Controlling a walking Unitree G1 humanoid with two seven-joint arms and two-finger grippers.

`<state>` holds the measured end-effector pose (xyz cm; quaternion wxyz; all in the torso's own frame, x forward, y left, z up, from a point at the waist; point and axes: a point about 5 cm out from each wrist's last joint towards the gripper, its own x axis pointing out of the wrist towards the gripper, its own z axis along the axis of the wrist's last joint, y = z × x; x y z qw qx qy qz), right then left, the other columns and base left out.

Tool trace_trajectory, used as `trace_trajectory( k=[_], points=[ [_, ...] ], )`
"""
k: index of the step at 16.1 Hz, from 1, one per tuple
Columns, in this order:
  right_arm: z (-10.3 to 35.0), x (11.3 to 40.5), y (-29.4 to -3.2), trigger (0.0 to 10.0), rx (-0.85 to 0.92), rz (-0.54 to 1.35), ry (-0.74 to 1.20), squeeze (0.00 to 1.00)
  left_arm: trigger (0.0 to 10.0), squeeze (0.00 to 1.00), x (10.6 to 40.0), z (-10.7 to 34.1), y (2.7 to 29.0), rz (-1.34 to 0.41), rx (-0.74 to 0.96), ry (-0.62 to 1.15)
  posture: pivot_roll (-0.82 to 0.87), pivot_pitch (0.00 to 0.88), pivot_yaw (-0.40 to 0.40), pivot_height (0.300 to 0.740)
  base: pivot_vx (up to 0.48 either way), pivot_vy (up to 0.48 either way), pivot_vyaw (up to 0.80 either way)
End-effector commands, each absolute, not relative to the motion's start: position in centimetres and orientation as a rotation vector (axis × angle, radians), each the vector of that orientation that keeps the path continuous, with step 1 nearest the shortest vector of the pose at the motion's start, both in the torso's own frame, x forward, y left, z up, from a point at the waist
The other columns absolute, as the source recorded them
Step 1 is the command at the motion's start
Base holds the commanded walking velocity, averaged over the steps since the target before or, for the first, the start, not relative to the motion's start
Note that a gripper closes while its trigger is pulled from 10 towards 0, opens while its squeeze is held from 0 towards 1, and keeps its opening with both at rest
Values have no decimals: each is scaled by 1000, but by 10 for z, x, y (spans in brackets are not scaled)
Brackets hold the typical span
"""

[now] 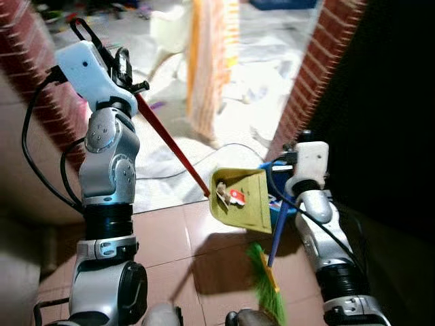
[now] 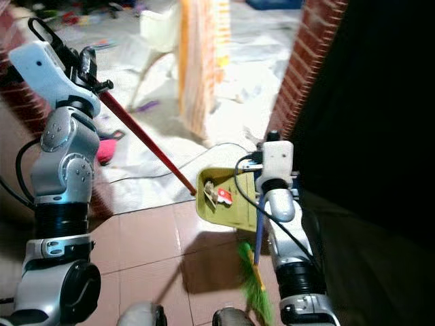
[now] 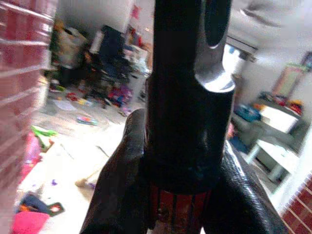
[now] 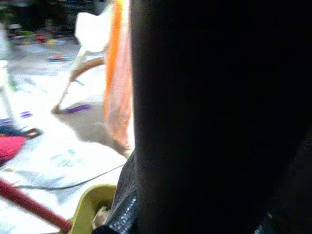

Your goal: Sweep floor

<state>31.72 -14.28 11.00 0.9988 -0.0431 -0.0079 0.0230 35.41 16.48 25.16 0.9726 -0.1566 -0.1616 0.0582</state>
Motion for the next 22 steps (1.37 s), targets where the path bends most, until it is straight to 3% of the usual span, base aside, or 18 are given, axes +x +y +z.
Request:
trace_trajectory(
  k=[1,3,11,16,22],
  points=[
    [111,317,-142,10000,-69,51,-9,0,10000,0,351,278,160,95,-339,-449,-23,0,-30,740,0,0,-800],
    [111,316,-141,10000,-79,63,-12,0,10000,0,352,276,159,95,-337,-443,-23,0,-31,740,294,0,-669],
    [112,316,-137,10000,-81,91,-4,0,10000,0,352,274,160,100,-330,-447,-25,0,-29,740,426,0,0],
    [112,317,-135,10000,-79,99,0,0,10000,0,352,269,153,78,-332,-420,-26,0,-26,740,439,0,-581],
    [110,318,-131,10000,-76,109,9,0,10000,0,349,259,152,73,-321,-385,-20,0,-27,740,47,0,0]
  ],
)
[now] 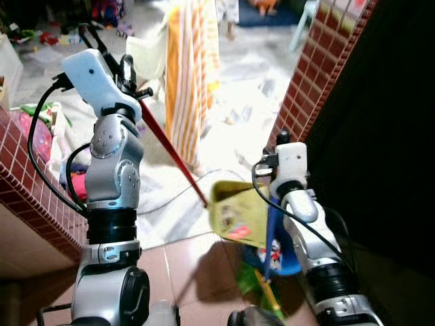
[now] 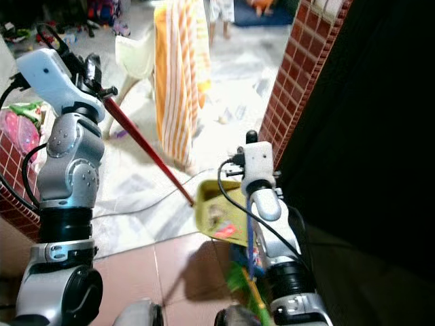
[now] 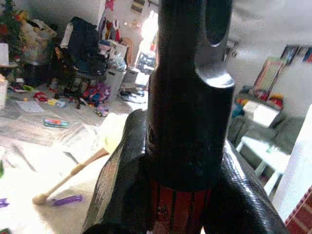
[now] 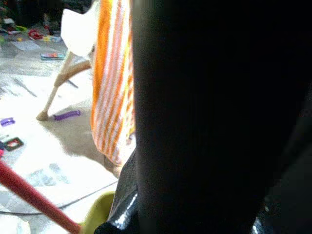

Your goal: Sweep floor

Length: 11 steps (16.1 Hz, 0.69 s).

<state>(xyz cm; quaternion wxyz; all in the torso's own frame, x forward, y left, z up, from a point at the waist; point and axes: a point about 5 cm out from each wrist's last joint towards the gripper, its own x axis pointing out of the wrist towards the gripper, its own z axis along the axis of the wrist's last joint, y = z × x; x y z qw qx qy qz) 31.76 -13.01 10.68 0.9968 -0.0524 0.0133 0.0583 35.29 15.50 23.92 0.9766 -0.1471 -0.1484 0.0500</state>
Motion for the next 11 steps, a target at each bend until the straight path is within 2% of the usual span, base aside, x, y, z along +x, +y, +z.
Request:
trace_trajectory(
  k=[1,6,9,11],
  points=[
    [110,318,-131,10000,-78,110,10,0,10000,0,348,258,155,80,-317,-380,-19,0,-28,740,0,0,0],
    [110,320,-131,10000,-84,112,14,0,10000,0,348,258,151,64,-285,-389,-19,0,-33,740,0,0,0],
    [110,321,-129,10000,-87,120,16,0,10000,0,349,266,132,9,-244,-437,-22,0,-35,740,0,0,0],
    [111,321,-128,10000,-85,122,12,0,10000,0,348,267,102,-88,-196,-464,-29,0,-33,740,0,0,0]
  ],
)
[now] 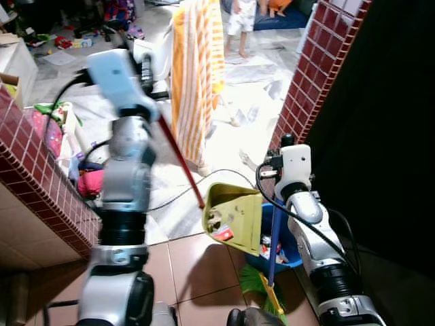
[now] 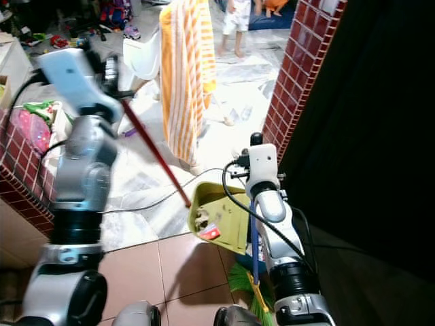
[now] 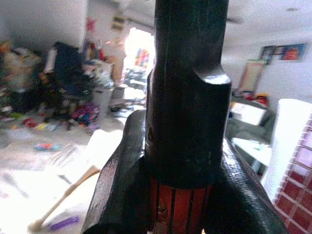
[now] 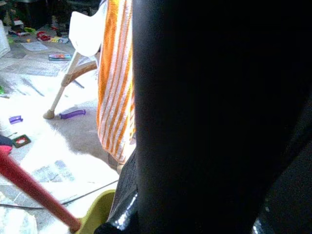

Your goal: Sweep floor

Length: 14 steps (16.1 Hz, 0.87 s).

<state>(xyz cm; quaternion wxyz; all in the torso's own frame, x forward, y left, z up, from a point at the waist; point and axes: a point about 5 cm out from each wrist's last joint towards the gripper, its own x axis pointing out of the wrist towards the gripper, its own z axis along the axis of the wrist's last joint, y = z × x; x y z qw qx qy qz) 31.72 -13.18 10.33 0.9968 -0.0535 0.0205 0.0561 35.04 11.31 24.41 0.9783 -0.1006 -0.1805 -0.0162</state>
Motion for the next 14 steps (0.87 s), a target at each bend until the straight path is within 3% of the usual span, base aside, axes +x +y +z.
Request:
trace_trajectory(
  k=[1,6,10,14],
  points=[
    [112,321,-128,10000,-84,121,9,0,10000,0,346,265,91,-122,-186,-471,-35,0,-30,740,0,0,0],
    [114,317,-133,10000,-103,107,-3,0,10000,0,345,272,62,-214,-162,-524,-57,0,-13,740,0,0,0],
    [109,299,-152,10000,-133,65,12,0,10000,0,347,279,49,-266,-154,-561,-102,0,11,740,0,0,-800],
    [109,300,-148,10000,-129,77,16,0,10000,0,343,281,41,-286,-121,-604,-97,0,4,740,0,0,-755]
  ],
)
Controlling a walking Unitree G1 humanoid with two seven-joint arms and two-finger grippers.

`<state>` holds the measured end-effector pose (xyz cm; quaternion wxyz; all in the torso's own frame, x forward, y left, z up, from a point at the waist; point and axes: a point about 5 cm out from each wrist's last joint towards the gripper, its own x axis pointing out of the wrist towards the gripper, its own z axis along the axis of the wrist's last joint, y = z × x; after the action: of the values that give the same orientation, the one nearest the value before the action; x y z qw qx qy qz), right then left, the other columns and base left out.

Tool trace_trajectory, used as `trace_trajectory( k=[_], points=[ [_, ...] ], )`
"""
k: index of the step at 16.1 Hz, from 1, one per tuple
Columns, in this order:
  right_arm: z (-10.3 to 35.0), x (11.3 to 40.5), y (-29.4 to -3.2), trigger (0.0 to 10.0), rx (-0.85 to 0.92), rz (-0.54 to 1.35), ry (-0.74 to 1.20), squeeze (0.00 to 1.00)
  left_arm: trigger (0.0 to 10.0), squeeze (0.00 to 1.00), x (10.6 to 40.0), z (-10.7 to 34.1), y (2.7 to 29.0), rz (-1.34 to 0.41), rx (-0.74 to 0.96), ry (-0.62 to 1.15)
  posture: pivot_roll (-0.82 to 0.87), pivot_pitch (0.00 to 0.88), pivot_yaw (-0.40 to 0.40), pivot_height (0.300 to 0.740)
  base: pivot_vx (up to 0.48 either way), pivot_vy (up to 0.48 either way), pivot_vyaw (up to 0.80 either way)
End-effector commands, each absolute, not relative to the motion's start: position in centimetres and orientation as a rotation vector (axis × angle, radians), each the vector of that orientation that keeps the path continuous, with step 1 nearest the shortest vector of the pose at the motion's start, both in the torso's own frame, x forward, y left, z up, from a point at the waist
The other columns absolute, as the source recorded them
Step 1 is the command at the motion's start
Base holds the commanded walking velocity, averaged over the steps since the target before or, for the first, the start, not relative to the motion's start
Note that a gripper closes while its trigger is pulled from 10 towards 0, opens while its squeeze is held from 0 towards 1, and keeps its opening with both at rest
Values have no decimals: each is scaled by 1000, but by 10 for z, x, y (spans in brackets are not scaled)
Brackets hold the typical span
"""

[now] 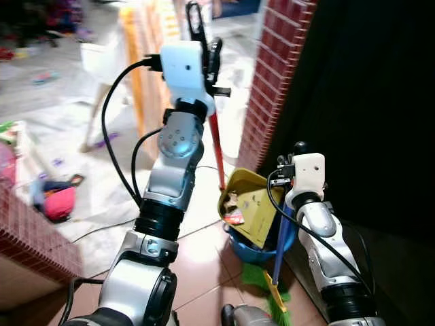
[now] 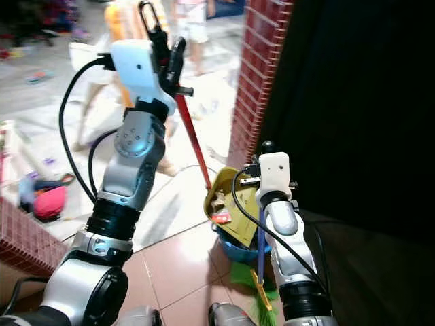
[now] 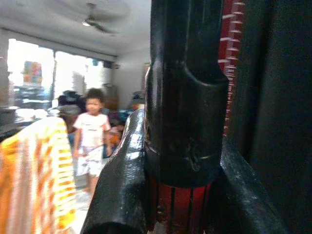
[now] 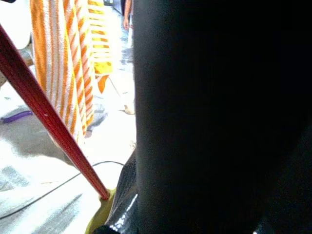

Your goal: Sweep floor

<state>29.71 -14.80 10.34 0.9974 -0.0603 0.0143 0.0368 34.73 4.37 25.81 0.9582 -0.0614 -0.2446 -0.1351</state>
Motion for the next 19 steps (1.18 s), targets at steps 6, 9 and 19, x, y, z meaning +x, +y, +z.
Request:
trace_trajectory(
  k=[6,9,19],
  points=[
    [113,301,-144,10000,-128,96,10,0,10000,0,323,265,1,-534,-35,-657,-97,0,-4,740,0,0,0],
    [114,303,-144,10000,-135,97,3,0,10000,0,301,242,-25,-803,26,-655,-103,0,0,740,0,0,0],
    [114,308,-142,10000,-142,100,-4,0,10000,0,255,218,-46,-1222,266,-764,-91,0,0,740,0,0,0]
  ],
)
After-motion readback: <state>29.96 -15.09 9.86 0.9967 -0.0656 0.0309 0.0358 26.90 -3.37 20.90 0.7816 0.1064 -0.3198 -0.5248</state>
